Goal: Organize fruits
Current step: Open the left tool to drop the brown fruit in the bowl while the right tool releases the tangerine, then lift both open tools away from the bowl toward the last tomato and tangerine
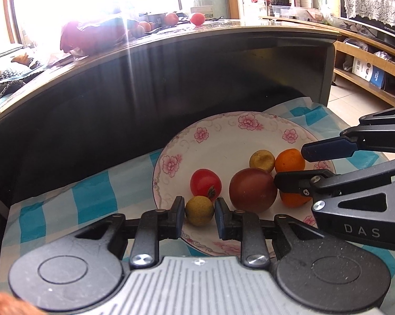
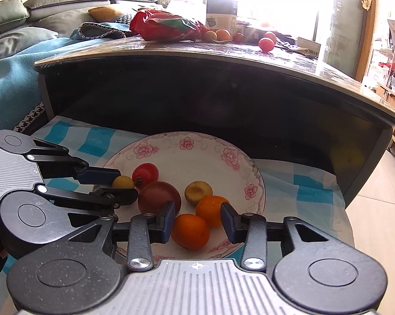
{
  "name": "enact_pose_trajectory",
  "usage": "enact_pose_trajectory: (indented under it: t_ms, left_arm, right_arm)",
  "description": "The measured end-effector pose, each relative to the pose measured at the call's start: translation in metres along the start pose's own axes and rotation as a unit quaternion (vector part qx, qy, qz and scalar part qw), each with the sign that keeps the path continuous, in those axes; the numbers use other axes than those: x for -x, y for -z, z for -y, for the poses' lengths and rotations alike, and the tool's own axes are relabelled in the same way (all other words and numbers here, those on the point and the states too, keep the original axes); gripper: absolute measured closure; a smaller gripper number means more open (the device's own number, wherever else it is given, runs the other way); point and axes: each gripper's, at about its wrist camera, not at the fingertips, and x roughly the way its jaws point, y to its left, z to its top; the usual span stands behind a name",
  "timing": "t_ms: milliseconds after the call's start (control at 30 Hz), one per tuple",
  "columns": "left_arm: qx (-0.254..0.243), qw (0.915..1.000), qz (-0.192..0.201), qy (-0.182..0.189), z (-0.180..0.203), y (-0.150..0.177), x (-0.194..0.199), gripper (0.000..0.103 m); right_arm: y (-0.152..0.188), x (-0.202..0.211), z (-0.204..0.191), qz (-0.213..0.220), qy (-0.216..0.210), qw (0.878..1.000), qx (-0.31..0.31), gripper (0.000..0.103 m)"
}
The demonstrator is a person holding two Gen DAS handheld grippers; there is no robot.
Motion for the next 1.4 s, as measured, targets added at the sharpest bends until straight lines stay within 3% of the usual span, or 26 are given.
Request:
enact_pose_trajectory:
  t_ms: [1033,1400]
  left_arm:
    - [0.004,0.9994,0.03,-0.016,-0.011,-0.01,0.04,0.067]
    - [0.01,0.9996,0.028,0.002,-0.011,0.006,0.068,0.067]
  right_arm:
    - [-0.01,0.021,0.006,0.028,0.02,0.999,-0.022,0.066]
    - [-0.009,0.042,-0.009,0.023,0.007,1.0,-0.011,0.066]
